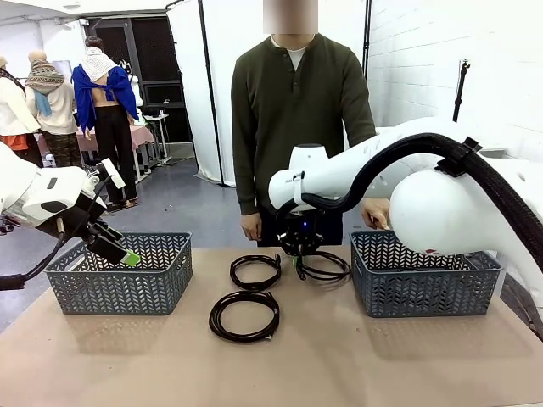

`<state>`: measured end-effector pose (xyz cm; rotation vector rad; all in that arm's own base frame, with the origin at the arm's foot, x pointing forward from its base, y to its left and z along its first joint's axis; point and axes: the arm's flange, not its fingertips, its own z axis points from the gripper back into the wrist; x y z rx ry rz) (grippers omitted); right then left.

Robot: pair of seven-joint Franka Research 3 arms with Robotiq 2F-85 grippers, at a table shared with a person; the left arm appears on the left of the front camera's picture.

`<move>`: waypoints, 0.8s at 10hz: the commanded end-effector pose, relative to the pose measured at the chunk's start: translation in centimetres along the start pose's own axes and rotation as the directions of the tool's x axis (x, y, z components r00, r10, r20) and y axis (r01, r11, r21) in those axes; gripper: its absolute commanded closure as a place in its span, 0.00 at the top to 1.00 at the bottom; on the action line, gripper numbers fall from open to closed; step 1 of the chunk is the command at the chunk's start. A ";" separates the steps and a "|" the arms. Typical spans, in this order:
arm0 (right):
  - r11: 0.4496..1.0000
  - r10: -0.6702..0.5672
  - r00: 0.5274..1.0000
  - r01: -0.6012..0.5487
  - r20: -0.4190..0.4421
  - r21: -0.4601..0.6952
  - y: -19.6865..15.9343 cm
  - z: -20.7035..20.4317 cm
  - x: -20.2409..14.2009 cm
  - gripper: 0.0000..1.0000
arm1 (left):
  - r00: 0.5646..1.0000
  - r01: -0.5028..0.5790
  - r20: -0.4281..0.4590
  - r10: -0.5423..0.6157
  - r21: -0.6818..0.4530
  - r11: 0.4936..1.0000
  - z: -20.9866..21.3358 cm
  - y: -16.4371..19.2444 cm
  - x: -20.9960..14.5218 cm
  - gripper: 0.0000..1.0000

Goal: Organize the cables according to human instructions.
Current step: Pick up a bundle of cables and place it in the basket indicated by the human.

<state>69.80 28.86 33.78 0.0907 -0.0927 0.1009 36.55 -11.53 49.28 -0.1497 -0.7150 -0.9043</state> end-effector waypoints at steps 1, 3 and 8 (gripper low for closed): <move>0.999 0.047 0.997 -0.046 0.054 -0.016 0.8 3.3 -0.2 0.00 | 1.000 -0.007 0.012 0.007 -0.007 1.000 -0.1 0.2 0.0 1.00; 0.992 0.122 0.991 -0.122 0.052 -0.009 2.1 5.5 -1.0 0.00 | 1.000 -0.007 0.012 0.007 -0.007 1.000 -0.1 0.2 0.0 1.00; 0.785 0.616 0.782 -0.620 -0.095 -0.019 3.0 11.3 -5.2 0.00 | 1.000 -0.007 0.012 0.007 -0.007 1.000 -0.1 0.2 0.0 1.00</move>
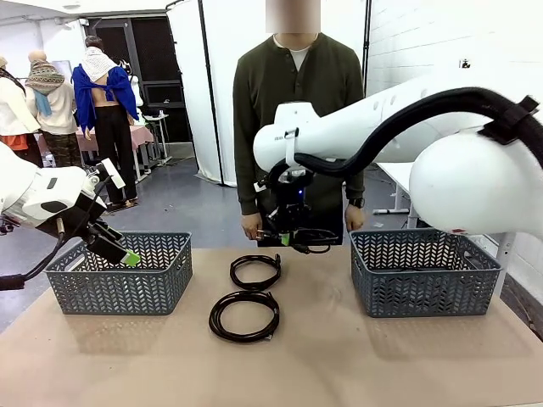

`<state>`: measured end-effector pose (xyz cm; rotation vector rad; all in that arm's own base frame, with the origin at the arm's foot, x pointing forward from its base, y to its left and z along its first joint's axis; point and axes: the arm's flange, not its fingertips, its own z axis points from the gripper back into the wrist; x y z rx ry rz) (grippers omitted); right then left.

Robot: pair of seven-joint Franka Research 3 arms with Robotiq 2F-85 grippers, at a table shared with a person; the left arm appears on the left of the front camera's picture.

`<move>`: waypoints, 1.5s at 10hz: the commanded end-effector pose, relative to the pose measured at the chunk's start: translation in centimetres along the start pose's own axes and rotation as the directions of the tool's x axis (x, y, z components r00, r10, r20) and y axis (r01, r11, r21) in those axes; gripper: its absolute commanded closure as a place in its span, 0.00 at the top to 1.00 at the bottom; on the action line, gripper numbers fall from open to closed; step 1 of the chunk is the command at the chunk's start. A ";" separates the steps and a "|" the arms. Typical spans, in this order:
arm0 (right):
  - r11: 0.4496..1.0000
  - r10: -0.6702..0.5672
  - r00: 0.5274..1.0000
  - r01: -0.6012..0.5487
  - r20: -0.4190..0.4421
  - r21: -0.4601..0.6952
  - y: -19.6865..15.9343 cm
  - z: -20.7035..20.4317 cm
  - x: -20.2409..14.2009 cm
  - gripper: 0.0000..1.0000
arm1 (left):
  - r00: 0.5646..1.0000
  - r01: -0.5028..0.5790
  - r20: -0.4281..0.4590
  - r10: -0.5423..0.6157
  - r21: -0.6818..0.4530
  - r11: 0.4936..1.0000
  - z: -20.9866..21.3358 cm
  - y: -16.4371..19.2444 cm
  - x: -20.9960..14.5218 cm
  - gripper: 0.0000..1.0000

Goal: Organize the cables according to human instructions.
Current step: Pick up a bundle of cables and place it in the basket indicated by the human.

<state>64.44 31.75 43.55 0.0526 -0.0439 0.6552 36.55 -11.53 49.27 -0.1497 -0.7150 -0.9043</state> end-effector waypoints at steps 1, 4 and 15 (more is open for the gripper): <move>0.983 0.178 0.983 -0.179 -0.044 -0.029 -0.3 2.1 -2.5 0.00 | 1.000 -0.007 0.012 0.007 -0.007 1.000 -0.1 0.2 0.0 1.00; 0.938 0.347 0.935 -0.348 -0.069 0.000 -0.6 4.5 -5.8 0.00 | 1.000 -0.007 0.012 0.007 -0.007 1.000 -0.1 0.2 0.0 1.00; 0.910 0.414 0.908 -0.413 -0.065 0.031 -0.3 5.6 -6.4 0.00 | 1.000 -0.007 0.012 0.007 -0.007 1.000 -0.1 0.2 0.0 1.00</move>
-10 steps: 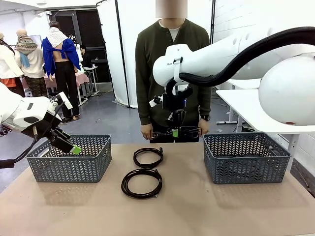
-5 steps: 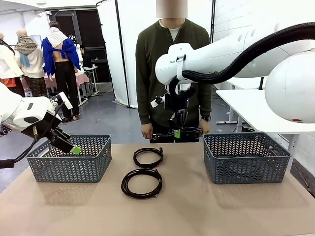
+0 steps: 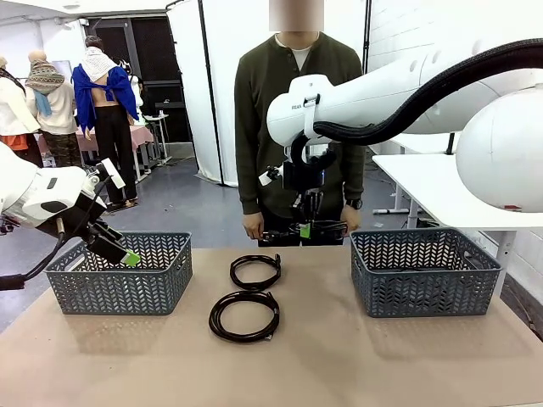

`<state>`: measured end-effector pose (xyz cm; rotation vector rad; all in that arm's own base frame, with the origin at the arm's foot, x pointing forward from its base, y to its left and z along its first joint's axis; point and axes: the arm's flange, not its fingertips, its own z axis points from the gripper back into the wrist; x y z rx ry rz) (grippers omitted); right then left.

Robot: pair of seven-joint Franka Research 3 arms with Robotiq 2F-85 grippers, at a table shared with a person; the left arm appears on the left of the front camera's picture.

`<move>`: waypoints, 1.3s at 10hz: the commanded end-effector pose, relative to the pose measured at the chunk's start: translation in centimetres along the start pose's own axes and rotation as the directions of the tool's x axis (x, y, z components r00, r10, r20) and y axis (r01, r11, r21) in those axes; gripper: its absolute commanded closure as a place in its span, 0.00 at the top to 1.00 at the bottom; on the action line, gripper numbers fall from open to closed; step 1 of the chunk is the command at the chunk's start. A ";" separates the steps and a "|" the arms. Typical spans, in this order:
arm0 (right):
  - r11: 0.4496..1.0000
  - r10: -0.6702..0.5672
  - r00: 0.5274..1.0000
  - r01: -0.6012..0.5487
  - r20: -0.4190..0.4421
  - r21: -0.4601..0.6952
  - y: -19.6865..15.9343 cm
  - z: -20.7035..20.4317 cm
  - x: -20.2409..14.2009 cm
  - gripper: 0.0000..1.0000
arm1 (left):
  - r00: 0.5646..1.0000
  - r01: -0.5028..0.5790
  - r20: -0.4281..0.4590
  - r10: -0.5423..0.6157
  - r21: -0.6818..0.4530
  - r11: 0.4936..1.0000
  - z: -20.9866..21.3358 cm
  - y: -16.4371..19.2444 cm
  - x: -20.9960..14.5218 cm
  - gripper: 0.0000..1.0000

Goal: Organize the cables according to human instructions.
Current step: Pick up a bundle of cables and place it in the basket indicated by the human.

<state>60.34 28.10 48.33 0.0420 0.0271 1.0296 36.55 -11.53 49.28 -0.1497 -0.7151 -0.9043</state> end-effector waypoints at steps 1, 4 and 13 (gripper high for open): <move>0.994 0.106 0.994 -0.106 -0.001 -0.025 0.8 1.1 -2.5 0.00 | 1.000 -0.007 0.012 0.007 -0.007 1.000 -0.1 0.2 0.0 1.00; 0.983 0.181 0.983 -0.181 0.007 -0.011 1.6 3.1 -6.6 0.00 | 1.000 -0.007 0.012 0.007 -0.007 1.000 -0.1 0.2 0.0 1.00; 0.931 0.362 0.926 -0.355 0.104 -0.081 -0.9 4.8 -21.8 0.00 | 1.000 -0.007 0.012 0.007 -0.007 1.000 -0.1 0.2 0.0 1.00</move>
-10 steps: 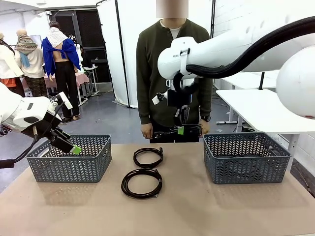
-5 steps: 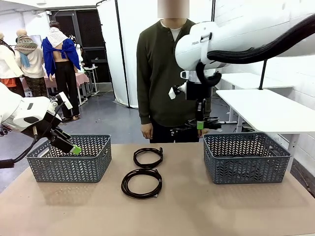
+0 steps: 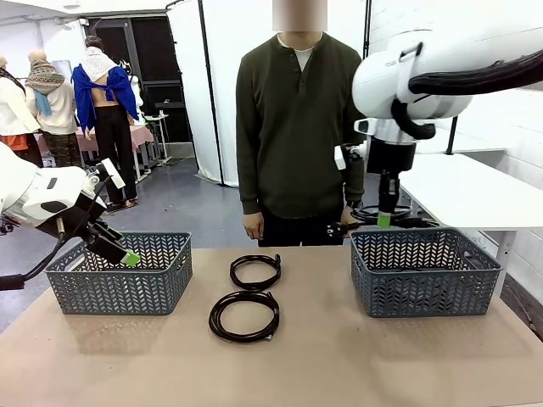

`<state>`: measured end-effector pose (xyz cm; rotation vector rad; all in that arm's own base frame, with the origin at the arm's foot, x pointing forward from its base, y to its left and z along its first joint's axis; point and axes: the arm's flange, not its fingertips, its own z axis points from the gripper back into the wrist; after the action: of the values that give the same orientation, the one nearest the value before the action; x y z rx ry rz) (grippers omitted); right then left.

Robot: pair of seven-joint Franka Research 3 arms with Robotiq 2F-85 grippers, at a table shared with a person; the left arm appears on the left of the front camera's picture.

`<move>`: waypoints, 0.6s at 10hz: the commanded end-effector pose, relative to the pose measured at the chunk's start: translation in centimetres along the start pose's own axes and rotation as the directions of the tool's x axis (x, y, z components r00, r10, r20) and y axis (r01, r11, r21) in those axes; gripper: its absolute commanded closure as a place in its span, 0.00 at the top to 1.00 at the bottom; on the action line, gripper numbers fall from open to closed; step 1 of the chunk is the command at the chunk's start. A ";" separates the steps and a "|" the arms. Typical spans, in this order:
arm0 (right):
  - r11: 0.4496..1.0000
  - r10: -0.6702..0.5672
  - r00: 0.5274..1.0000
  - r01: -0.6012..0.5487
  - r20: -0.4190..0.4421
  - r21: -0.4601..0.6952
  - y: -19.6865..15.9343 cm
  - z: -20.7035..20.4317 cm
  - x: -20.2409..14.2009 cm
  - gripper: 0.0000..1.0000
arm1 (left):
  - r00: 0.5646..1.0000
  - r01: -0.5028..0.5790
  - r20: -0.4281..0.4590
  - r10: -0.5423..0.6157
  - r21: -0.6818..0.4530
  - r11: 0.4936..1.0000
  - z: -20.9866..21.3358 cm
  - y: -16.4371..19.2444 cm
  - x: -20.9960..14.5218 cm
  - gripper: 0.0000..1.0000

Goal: Organize the cables according to human instructions.
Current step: Pick up a bundle of cables and place it in the basket indicated by the human.

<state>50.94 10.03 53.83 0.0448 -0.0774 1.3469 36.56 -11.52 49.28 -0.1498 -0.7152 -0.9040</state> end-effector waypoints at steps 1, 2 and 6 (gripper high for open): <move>0.997 0.067 0.998 -0.067 0.017 -0.039 0.1 -0.5 -2.6 0.00 | 1.000 -0.007 0.012 0.007 -0.007 1.000 -0.1 0.2 0.0 1.00; 0.994 0.096 0.995 -0.097 -0.009 -0.051 -0.5 -0.6 -3.6 0.00 | 1.000 -0.007 0.012 0.007 -0.007 1.000 -0.1 0.2 0.0 1.00; 0.994 0.079 0.991 -0.086 -0.112 -0.063 -3.0 -2.1 -6.3 0.00 | 1.000 -0.007 0.012 0.007 -0.007 1.000 -0.1 0.2 0.0 1.00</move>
<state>52.09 3.89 51.93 -0.0574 -0.0186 1.4040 36.55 -11.53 49.28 -0.1498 -0.7152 -0.9043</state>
